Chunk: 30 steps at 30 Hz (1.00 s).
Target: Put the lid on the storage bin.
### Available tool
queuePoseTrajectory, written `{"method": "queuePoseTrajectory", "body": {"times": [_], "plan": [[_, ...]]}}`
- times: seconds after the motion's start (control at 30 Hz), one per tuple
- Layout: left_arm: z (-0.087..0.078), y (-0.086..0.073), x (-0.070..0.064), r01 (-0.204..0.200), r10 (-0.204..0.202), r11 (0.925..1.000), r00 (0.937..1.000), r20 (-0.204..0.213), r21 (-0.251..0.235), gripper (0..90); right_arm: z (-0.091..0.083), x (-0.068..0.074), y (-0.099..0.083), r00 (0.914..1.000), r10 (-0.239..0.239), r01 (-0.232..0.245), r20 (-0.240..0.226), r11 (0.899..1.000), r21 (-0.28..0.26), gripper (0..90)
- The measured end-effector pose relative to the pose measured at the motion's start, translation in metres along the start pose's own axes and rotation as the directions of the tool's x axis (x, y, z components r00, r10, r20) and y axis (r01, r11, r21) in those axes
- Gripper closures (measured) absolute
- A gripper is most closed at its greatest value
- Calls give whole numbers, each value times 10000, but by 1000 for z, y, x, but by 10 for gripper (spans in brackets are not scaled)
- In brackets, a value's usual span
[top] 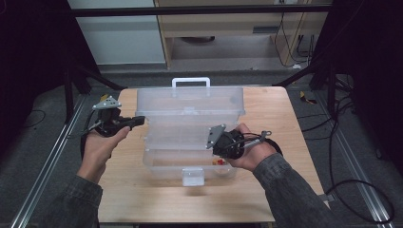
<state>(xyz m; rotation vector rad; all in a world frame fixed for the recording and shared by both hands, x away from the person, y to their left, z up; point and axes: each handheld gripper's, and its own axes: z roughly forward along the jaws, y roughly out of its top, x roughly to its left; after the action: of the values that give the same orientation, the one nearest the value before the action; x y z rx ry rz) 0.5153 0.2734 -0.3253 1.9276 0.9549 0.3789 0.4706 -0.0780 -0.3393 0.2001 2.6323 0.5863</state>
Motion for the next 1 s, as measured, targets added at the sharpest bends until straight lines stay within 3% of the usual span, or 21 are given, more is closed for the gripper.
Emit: {"method": "queuePoseTrajectory", "body": {"times": [0.13,0.17,0.33,1.0], "plan": [[3,-4,-3,160,-159,9998,9998,80,-141,898,1,2,-1,10000,35,-35,-1,10000,-9,810],[4,-5,-2,-10,10,10000,10000,93,-10,898,1,3,-1,10000,-41,41,-1,10000,24,810],[4,-7,-2,0,0,10000,10000,70,-5,898,1,4,-1,10000,-7,7,-43,10000,54,810],[-3,-12,-6,-43,33,9971,9999,133,760,898,4,9,-5,9997,135,-135,-191,9999,36,809]]}}
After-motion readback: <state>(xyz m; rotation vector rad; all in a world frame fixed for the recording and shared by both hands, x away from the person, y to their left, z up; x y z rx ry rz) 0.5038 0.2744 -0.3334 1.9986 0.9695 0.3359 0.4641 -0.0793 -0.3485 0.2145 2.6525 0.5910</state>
